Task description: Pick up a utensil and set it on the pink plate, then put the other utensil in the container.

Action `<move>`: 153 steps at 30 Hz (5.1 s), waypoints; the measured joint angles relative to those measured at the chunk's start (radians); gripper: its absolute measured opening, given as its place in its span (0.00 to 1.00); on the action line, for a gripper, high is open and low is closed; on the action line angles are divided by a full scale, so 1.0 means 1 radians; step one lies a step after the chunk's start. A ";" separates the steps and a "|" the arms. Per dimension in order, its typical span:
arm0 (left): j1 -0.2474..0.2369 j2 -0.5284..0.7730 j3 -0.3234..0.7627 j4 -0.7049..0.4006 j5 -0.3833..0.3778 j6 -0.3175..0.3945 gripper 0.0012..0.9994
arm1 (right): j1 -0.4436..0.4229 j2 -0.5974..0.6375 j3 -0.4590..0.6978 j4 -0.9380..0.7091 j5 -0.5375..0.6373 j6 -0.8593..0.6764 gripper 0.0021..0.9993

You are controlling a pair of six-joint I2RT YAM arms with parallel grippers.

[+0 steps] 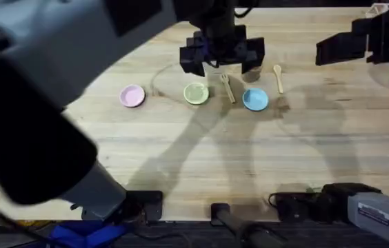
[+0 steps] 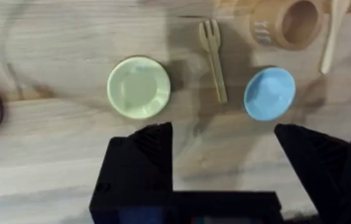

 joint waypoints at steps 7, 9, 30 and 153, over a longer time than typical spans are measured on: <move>-0.021 0.088 0.000 0.099 -0.010 -0.026 1.00 | 0.000 0.000 0.000 0.000 0.000 0.000 1.00; -0.030 0.103 0.000 0.106 -0.011 -0.030 1.00 | 0.000 0.000 0.000 0.000 0.000 0.000 1.00; -0.039 0.261 0.000 0.178 -0.025 -0.078 1.00 | 0.000 0.000 0.000 0.000 0.000 0.000 1.00; 0.055 0.226 0.410 -0.278 -0.147 0.205 0.04 | 0.000 0.000 0.000 0.000 0.000 0.000 1.00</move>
